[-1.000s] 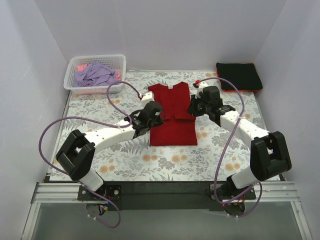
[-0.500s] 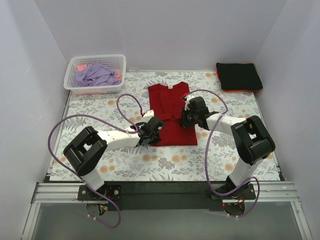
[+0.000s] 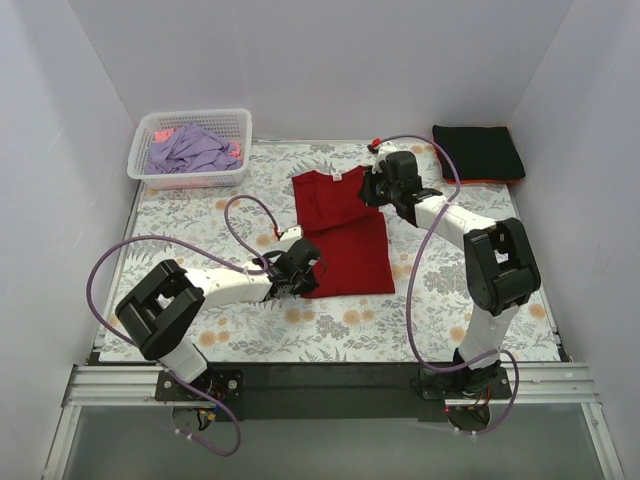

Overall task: Fold and stack the t-shirts
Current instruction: Fold the tshirt

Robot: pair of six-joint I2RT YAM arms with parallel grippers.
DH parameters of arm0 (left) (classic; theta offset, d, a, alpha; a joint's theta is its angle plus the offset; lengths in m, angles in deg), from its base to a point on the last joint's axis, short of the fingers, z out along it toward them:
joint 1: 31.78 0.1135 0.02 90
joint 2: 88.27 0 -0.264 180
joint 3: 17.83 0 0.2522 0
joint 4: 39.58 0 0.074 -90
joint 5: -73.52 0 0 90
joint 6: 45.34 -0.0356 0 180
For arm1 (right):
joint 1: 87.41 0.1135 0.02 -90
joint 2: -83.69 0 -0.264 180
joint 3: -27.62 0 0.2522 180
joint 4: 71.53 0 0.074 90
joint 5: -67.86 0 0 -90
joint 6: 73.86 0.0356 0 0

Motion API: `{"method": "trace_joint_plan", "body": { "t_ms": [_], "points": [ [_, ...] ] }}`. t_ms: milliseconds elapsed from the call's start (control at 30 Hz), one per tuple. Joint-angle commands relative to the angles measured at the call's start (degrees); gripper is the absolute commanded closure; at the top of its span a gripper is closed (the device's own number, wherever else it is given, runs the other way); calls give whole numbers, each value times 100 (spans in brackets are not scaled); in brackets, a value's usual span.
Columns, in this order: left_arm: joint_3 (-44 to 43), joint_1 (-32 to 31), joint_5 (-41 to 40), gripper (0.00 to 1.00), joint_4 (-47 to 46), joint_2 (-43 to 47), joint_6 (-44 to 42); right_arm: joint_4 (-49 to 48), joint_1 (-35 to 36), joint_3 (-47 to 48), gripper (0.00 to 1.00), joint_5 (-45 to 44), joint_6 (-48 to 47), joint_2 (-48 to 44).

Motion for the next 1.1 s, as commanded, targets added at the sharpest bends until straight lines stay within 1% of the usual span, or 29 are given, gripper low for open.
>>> {"method": "trace_joint_plan", "body": {
  "t_ms": [0, 33, 67, 100, 133, 167, 233, 267, 333, 433, 467, 533, 567, 667, 700, 800, 900, 933, 1000, 1033, 1067],
  "points": [
    [232, -36, 203, 96, 512, 229, 57, -200, 16, -109, 82, 1364, 14, -484],
    [249, -36, 273, 96, 503, 264, 75, -209, 25, -259, 82, 1646, 128, -529],
    [258, -36, 308, 96, 503, 273, 75, -244, 68, -391, 82, 2128, 225, -564],
    [267, -36, 335, 96, 512, 282, 84, -314, 95, -540, 82, 2367, 304, -599],
    [302, -36, 361, 96, 512, 308, 84, -575, 139, -872, 82, 2579, 514, -600],
    [328, -36, 396, 96, 503, 334, 101, -743, 252, -1015, 82, 3007, 620, -608],
    [381, -36, 414, 96, 503, 378, 119, -1208, 385, -1322, 83, 3370, 884, -547],
    [407, -36, 414, 96, 512, 422, 136, -1280, 516, -1332, 83, 3615, 929, -382],
    [443, -36, 414, 96, 503, 458, 154, -1316, 622, -1236, 83, 3784, 955, -135],
    [460, -36, 441, 96, 503, 502, 154, -1343, 614, -824, 83, 3873, 1026, 418],
    [469, -36, 432, 96, 503, 510, 163, -1334, 605, -509, 83, 3881, 1061, 759],
    [513, -36, 441, 96, 512, 554, 171, -1316, 544, -104, 83, 3890, 1157, 1104],
    [531, -36, 432, 96, 529, 563, 180, -1316, 517, 229, 83, 3803, 1279, 1410],
    [645, -36, 362, 95, 538, 651, 259, -1334, 289, 547, 83, 3443, 1438, 1798],
    [662, -36, 344, 94, 530, 712, 277, -1334, 228, 731, 83, 3442, 1517, 1834],
    [671, -36, 265, 94, 538, 879, 295, -1351, -1, 786, 81, 3731, 1658, 1599],
    [654, -27, 20, 93, 425, 1178, 242, -1369, -229, 480, 79, 3943, 1667, 984],
    [645, -1, -59, 92, 363, 1274, 224, -1421, -369, 200, 78, 4004, 1711, 834],
    [662, 78, -218, 92, 39, 1564, 111, -1579, -511, -162, 78, 4180, 1816, 456],
    [680, 244, -218, 92, -128, 1661, 75, -1658, -650, -494, 78, 4241, 1939, 359],
    [767, 359, -97, 91, -565, 1819, -12, -1824, -713, -628, 78, 4346, 1983, 228]
  ]
}}
